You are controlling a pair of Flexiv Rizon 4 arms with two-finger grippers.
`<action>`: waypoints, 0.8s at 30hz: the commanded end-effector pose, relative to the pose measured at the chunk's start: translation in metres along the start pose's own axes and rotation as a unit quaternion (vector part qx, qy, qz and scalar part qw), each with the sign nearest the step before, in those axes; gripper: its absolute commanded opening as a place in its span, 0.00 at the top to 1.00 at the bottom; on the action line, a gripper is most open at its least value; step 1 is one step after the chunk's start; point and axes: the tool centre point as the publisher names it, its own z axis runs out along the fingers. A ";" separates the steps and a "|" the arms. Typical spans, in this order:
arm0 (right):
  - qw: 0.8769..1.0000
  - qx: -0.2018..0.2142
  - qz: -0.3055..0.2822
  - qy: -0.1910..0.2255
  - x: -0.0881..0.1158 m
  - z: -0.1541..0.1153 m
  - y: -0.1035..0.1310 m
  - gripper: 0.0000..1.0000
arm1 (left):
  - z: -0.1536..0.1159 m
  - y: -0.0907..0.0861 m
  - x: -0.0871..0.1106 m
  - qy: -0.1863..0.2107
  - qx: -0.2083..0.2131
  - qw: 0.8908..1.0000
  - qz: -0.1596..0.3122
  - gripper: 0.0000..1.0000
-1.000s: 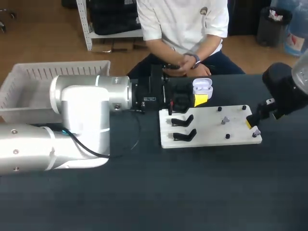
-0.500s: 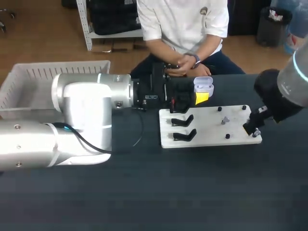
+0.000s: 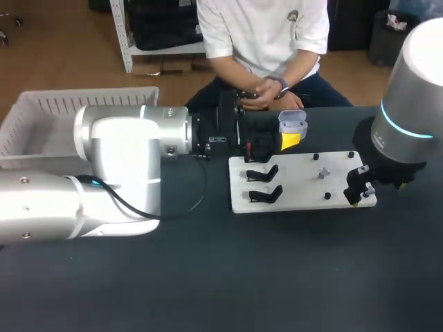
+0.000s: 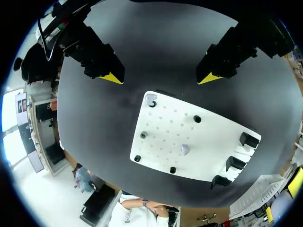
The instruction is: Pick up each earbud case from the left stands, insert the matching earbuds, close the lid, and place the case in the box.
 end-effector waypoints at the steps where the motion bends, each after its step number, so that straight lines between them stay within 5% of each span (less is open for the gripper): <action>1: 1.000 -0.007 0.008 -0.002 -0.009 0.012 -0.002 0.02 | 0.000 -0.002 0.001 -0.003 -0.004 1.000 0.002 1.00; 6: 1.000 -0.004 0.010 -0.001 -0.013 0.022 -0.007 0.52 | 0.000 -0.002 0.001 -0.003 -0.004 1.000 0.002 1.00; 24: 1.000 -0.003 0.011 0.004 -0.014 0.036 -0.009 0.59 | 0.000 -0.002 0.001 -0.003 -0.004 1.000 0.002 1.00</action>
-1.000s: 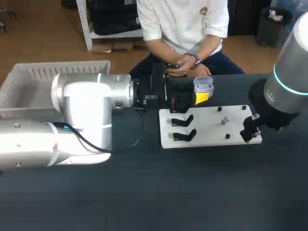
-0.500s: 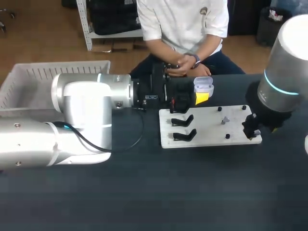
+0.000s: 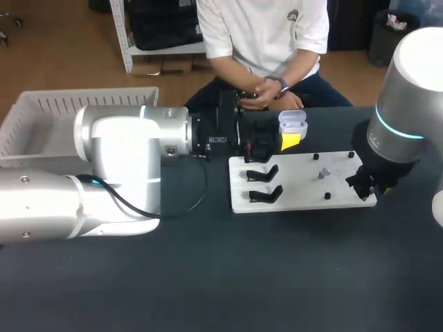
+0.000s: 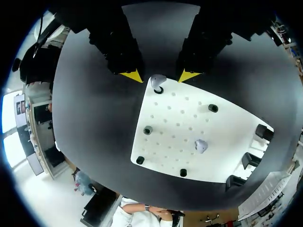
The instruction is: Pick up each earbud case from the left stands, insert the matching earbuds, close the lid, and place the case in the box.
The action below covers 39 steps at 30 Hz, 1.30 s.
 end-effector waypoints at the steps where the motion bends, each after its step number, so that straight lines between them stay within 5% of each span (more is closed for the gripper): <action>1: 1.000 0.001 0.002 -0.001 0.000 0.004 0.001 0.60 | 0.000 -0.001 0.001 -0.003 -0.003 1.000 0.002 1.00; 20: 1.000 0.000 0.012 0.000 -0.004 0.009 0.000 0.68 | 0.000 -0.001 0.001 -0.003 -0.003 1.000 0.002 1.00; 26: 1.000 -0.001 0.014 0.001 -0.004 0.009 0.000 1.00 | 0.000 -0.001 0.001 -0.003 -0.003 1.000 0.002 1.00; 39: 1.000 0.017 0.023 -0.003 0.000 -0.017 -0.004 1.00 | 0.000 -0.001 0.001 -0.003 -0.003 1.000 0.002 1.00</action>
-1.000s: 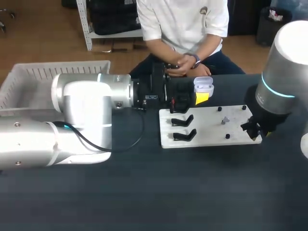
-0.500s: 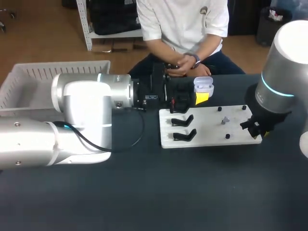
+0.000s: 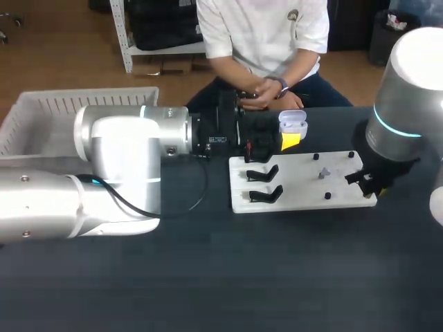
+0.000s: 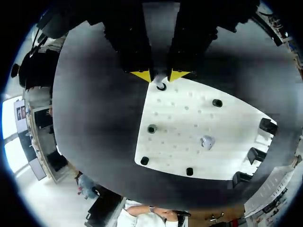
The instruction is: Pick up each earbud case from the left stands, insert the matching earbuds, close the lid, and place the case in the box.
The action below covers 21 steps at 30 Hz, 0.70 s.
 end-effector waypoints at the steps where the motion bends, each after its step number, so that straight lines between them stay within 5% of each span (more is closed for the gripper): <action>1: 1.000 0.013 0.003 -0.006 0.006 -0.022 -0.002 1.00 | 0.000 -0.001 0.001 -0.003 -0.003 1.000 0.002 1.00; 18: 0.998 0.042 -0.014 0.052 0.015 -0.118 0.012 1.00 | 0.000 -0.001 0.001 -0.003 -0.003 1.000 0.002 1.00; 21: 0.999 0.009 -0.013 0.039 0.013 -0.132 0.020 1.00 | 0.000 -0.001 0.001 -0.003 -0.003 1.000 0.002 1.00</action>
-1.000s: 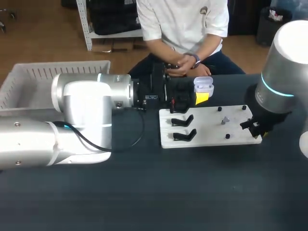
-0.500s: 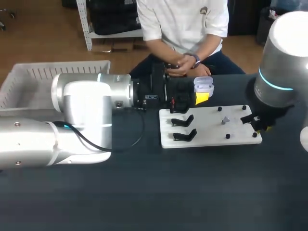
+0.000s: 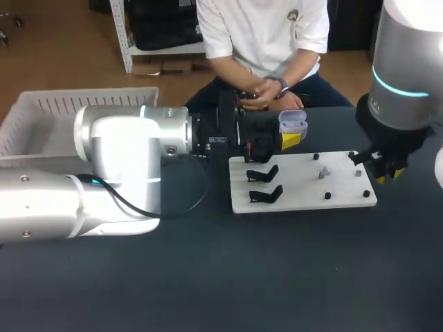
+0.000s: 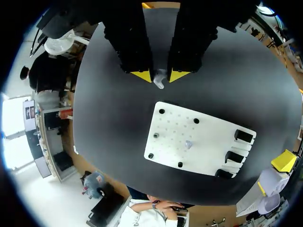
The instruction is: Pick up each earbud case from the left stands, insert the matching earbuds, close the lid, and place the case in the box.
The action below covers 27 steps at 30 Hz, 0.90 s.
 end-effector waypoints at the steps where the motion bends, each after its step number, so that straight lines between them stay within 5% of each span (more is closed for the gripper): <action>1: 1.000 -0.018 -0.006 0.005 -0.003 -0.033 0.011 1.00 | 0.000 -0.001 0.001 -0.003 -0.003 1.000 0.002 1.00; 16: 1.000 -0.016 -0.015 0.004 -0.004 -0.040 0.016 1.00 | 0.000 -0.001 0.001 -0.003 -0.003 1.000 0.002 1.00; 18: 0.996 -0.008 0.088 0.012 -0.012 -0.049 0.023 1.00 | 0.000 -0.001 0.001 -0.003 -0.003 1.000 0.002 1.00; 19: 0.988 -0.029 0.149 0.016 -0.013 -0.054 0.025 1.00 | 0.000 -0.001 0.001 -0.003 -0.003 1.000 0.002 1.00; 20: 0.978 -0.007 0.206 0.031 -0.014 -0.060 0.027 1.00 | 0.000 -0.001 0.001 -0.003 -0.003 1.000 0.002 1.00; 21: 0.974 0.017 0.224 0.039 -0.014 -0.063 0.028 1.00 | 0.000 -0.001 0.001 -0.003 -0.003 1.000 0.002 1.00; 24: 0.962 -0.004 0.266 0.055 -0.020 -0.082 0.045 1.00 | 0.000 -0.001 0.001 -0.003 -0.003 1.000 0.002 1.00; 27: 0.937 0.028 0.336 0.088 -0.019 -0.093 0.056 1.00 | 0.000 -0.001 0.001 -0.003 -0.003 1.000 0.002 1.00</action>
